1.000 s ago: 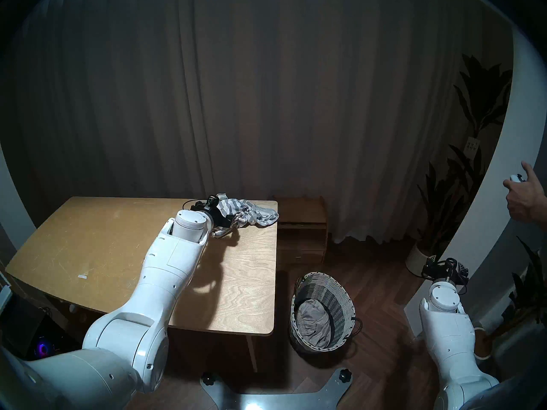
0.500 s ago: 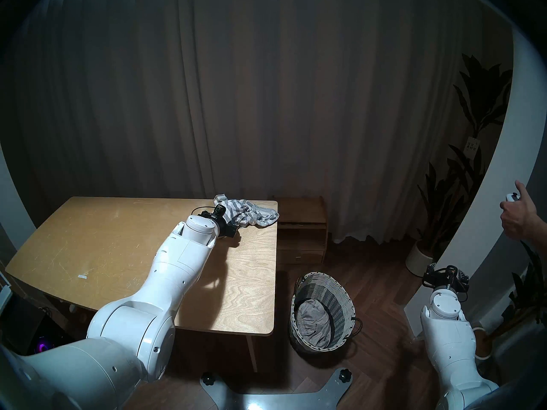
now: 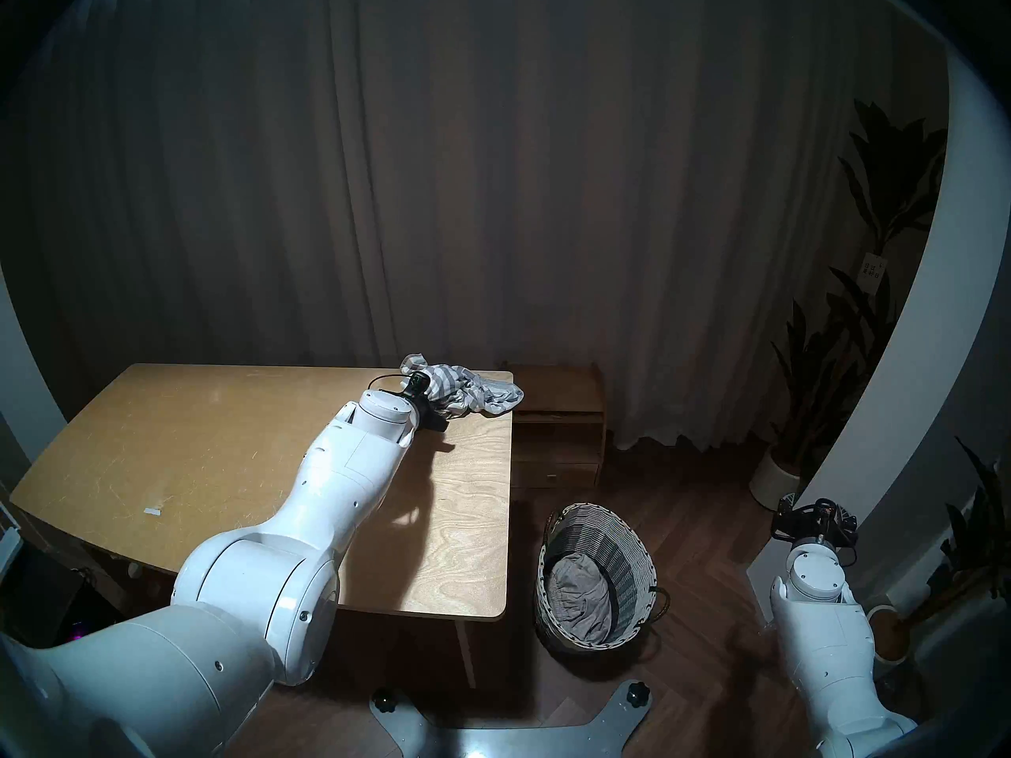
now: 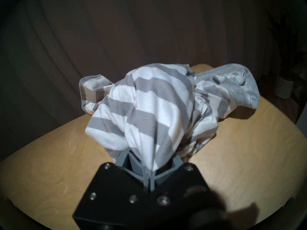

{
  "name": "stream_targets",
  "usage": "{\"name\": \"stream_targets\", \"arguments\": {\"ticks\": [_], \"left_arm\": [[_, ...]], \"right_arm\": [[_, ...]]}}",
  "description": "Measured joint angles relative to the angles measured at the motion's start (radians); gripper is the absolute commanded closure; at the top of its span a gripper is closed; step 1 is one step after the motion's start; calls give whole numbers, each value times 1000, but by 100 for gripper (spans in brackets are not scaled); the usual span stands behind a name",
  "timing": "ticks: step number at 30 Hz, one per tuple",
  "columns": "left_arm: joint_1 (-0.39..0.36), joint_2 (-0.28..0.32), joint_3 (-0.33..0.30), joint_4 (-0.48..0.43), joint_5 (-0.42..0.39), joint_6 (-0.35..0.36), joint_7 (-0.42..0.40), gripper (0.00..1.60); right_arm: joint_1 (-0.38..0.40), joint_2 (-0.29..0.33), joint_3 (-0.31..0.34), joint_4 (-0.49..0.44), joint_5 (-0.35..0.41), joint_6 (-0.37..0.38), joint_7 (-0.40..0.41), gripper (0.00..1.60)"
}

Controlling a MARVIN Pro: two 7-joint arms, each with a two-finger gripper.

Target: Toss clothes into the laundry hamper

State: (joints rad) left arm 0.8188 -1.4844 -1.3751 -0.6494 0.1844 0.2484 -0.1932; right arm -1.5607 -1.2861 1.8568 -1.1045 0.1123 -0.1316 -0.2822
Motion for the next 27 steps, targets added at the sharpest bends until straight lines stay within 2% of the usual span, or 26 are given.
{"name": "stream_targets", "arguments": {"ticks": [8,15,22,27], "left_arm": [[-39,-93,5,-85,-82,-91,-65,160],[-43,-157,38,-160,-147,-154,-151,160],[13,-227,84,-219,-213,-191,-257,160],[92,-267,126,-229,-243,-212,-326,160]], "right_arm": [[-29,-25,-22,-51,-8,-8,11,0],[-58,-22,7,-79,-11,-13,-5,0],[-111,-8,74,-112,-12,-18,-38,0],[-173,3,149,-140,-12,-18,-67,0]]}}
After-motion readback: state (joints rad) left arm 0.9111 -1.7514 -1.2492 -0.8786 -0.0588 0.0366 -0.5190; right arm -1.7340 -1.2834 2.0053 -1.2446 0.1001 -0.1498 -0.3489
